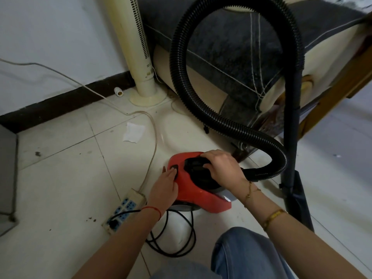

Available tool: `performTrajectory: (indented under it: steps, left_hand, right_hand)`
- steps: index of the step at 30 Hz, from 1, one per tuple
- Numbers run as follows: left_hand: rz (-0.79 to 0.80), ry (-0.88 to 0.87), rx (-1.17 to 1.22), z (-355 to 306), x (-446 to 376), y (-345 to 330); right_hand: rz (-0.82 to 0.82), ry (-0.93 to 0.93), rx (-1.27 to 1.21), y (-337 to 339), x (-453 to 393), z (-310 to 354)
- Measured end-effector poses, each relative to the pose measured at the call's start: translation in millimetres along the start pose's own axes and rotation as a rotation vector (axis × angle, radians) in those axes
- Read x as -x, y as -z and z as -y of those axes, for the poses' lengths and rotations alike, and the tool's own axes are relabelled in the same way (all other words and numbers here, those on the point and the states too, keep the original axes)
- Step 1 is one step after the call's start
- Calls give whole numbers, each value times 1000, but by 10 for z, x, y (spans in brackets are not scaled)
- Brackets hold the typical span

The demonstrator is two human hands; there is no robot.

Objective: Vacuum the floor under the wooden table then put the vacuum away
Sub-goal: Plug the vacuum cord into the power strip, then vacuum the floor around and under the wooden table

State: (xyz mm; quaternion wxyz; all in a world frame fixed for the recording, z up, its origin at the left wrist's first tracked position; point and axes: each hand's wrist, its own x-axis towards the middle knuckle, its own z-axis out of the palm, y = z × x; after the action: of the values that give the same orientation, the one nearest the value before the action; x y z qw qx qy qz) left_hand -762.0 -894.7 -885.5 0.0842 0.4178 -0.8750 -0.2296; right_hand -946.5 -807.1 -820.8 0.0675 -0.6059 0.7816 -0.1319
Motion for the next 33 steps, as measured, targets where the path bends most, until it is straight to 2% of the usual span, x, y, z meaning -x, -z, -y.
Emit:
performTrajectory:
  steps: [12, 21, 25, 33]
  left_hand:
    - [-4, 6, -63, -9, -110, -21]
    - [73, -17, -57, 1, -165, 181]
    - [91, -49, -67, -202, -174, 506]
    - [218, -112, -100, -903, 55, 1634]
  right_hand:
    - [4, -60, -60, -48, -63, -23]
    - [-64, -36, -101, 16, 70, 15]
    - [-49, -30, -166, 290, 153, 126]
    - [163, -156, -289, 1421, 501, 619]
